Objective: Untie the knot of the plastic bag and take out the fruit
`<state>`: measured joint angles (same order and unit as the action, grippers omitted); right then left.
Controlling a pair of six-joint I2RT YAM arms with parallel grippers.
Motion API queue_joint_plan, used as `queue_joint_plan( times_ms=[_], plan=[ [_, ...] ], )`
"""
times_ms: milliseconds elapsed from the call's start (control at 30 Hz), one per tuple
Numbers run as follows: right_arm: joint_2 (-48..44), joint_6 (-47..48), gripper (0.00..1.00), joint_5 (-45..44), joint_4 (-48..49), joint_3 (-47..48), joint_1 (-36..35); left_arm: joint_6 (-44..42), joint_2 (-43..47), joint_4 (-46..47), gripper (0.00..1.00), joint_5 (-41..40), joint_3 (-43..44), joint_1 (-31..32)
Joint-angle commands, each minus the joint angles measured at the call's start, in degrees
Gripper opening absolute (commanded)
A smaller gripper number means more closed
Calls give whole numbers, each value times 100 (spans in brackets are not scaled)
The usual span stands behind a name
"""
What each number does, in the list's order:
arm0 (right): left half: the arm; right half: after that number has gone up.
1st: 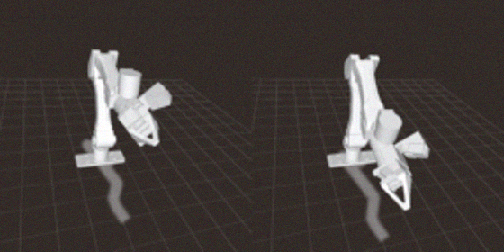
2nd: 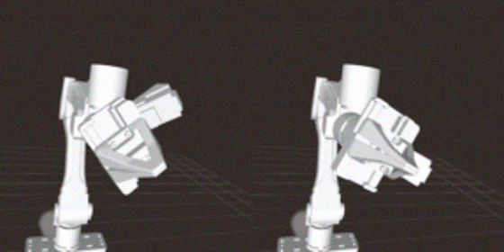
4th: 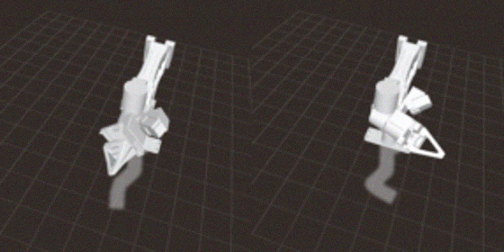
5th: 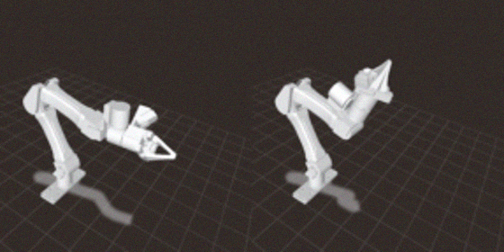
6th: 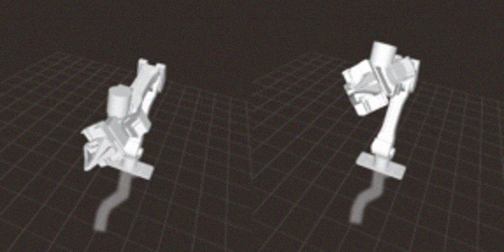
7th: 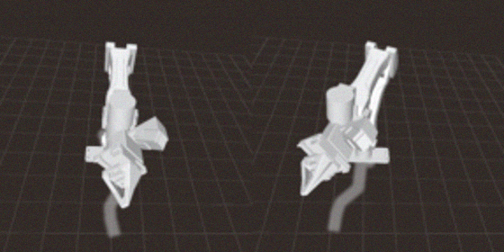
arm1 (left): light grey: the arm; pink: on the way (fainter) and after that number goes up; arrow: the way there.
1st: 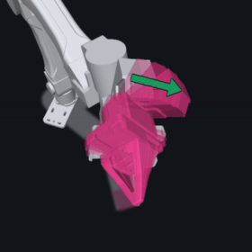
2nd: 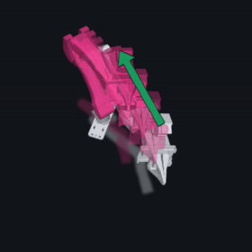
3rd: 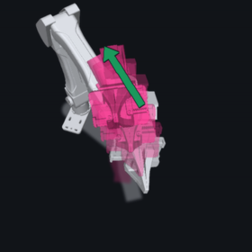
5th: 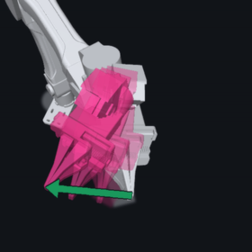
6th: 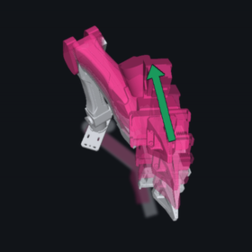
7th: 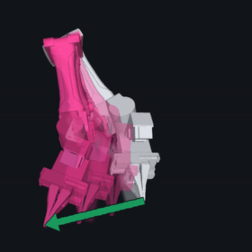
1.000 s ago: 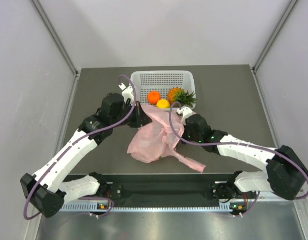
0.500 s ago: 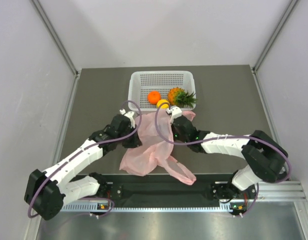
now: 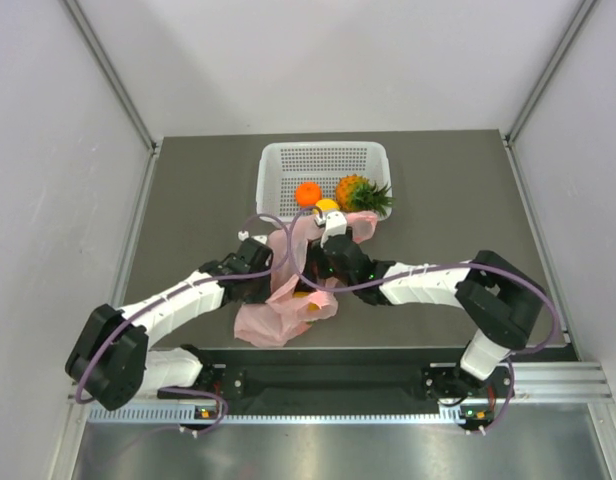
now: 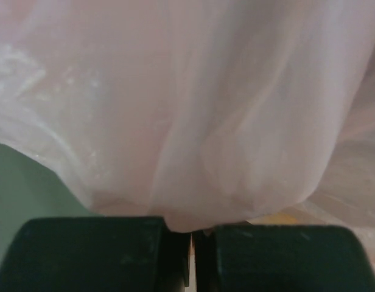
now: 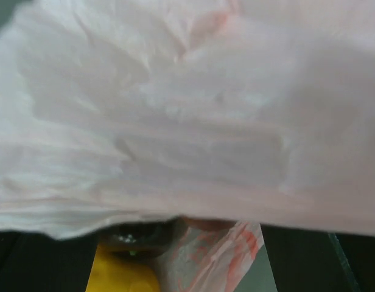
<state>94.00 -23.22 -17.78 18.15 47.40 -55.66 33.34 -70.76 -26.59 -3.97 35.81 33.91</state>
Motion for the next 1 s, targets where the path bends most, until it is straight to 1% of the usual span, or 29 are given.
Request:
queue_joint_plan(
  times_ms=[0,133,267,467,500,567,633,667,700,733,800,833,933,967],
  plan=[
    [302,-86,100,-296,198,375,-77,41,-17,409,0,-61,-22,19],
    [619,-147,100,-252,22,586,-68,6,71,435,0,-69,13,10],
    [778,-262,93,-191,-48,587,-68,6,168,409,0,-113,-13,10],
    [901,-376,93,-402,-198,490,-68,14,291,497,0,-122,-145,2],
    [945,-367,91,-384,-215,490,-68,23,282,532,0,-113,-153,10],
    [989,-367,85,-358,-224,481,-77,32,274,541,0,-104,-162,10],
    [1007,-358,76,-349,-224,464,-68,23,282,550,0,-113,-162,10],
    [1015,-332,64,-331,-216,455,-77,14,300,567,0,-104,-171,10],
    [972,-332,56,-349,-233,446,-68,6,317,567,0,-96,-189,10],
    [928,-323,41,-358,-268,428,-59,6,343,585,0,-95,-206,10],
    [736,-288,29,-393,-277,350,-50,-12,379,585,0,-95,-224,10],
    [647,-262,17,-410,-303,323,-50,-21,396,576,0,-95,-233,10],
    [138,-227,0,-455,-426,148,-50,-38,432,576,0,-113,-242,10],
    [-211,-157,0,-420,-470,77,-50,-38,449,585,0,-122,-241,10]
  ],
)
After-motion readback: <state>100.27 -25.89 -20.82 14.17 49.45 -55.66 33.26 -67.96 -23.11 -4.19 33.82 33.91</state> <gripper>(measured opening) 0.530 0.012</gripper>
